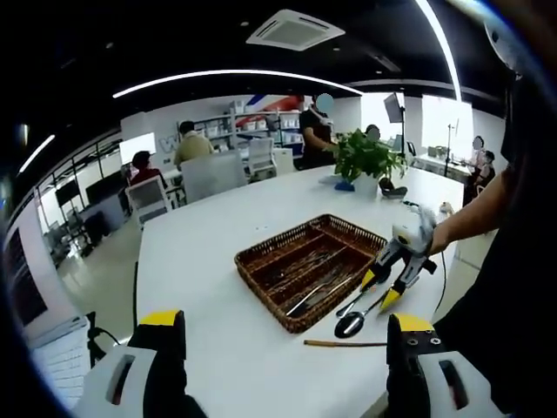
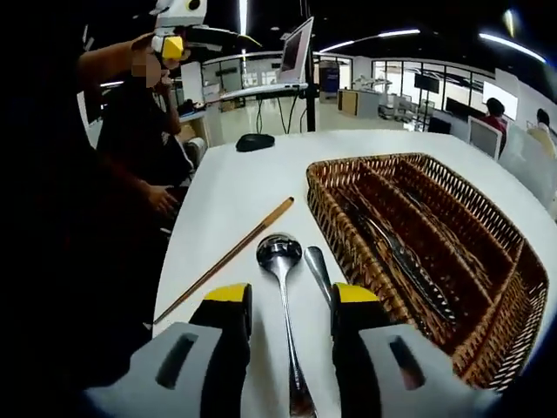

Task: Arrange the knives, forks, and spoons in their matching storage slots by inserting each utensil handle-first until every utensil is classified and aligned in the correct compartment

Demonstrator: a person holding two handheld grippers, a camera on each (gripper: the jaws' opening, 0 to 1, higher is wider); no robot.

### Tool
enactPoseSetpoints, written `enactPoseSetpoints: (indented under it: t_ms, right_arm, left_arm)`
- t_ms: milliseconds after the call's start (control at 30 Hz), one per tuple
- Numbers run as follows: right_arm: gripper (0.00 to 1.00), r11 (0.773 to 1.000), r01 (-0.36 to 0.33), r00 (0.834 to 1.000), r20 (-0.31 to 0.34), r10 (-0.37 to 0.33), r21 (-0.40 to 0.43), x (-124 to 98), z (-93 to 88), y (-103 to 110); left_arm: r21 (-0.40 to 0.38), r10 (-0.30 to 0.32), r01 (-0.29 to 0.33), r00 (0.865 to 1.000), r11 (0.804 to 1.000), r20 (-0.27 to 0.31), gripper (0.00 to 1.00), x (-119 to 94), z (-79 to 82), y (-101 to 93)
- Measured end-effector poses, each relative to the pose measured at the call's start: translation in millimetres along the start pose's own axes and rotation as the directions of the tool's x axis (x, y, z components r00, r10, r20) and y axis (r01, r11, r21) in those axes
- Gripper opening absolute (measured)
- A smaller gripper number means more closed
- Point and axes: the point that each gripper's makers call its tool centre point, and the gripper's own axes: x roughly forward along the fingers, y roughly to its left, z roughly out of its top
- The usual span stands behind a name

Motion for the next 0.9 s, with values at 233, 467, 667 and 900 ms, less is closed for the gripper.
enactPoseSetpoints:
  t_ms: [233,467,667,900]
  right_arm:
    - [0.22,1.000,-0.013,1.000,-0.003,0.013,0.004,14,-5.7,1]
    - [0.14,0.999,-0.039,0.999,0.018,0.039,0.010,20,-4.3,2]
    - [0.13,0.998,-0.055,0.998,0.010,0.055,-0.023,21,-4.8,8]
    - [0.10,0.998,-0.061,0.998,0.006,0.061,-0.020,30,-8.1,7]
  left_arm:
    - [0.010,0.002,-0.002,1.000,1.000,0.000,1.00,-2,4.4,1.6]
    - [0.007,0.004,-0.004,1.000,1.000,0.002,1.00,-4,6.1,4.5]
    - [-0.001,0.012,-0.012,1.000,1.000,0.006,1.00,-6,7.1,7.3]
    - [0.001,0.014,-0.014,1.000,1.000,0.003,1.00,-7,7.8,6.5]
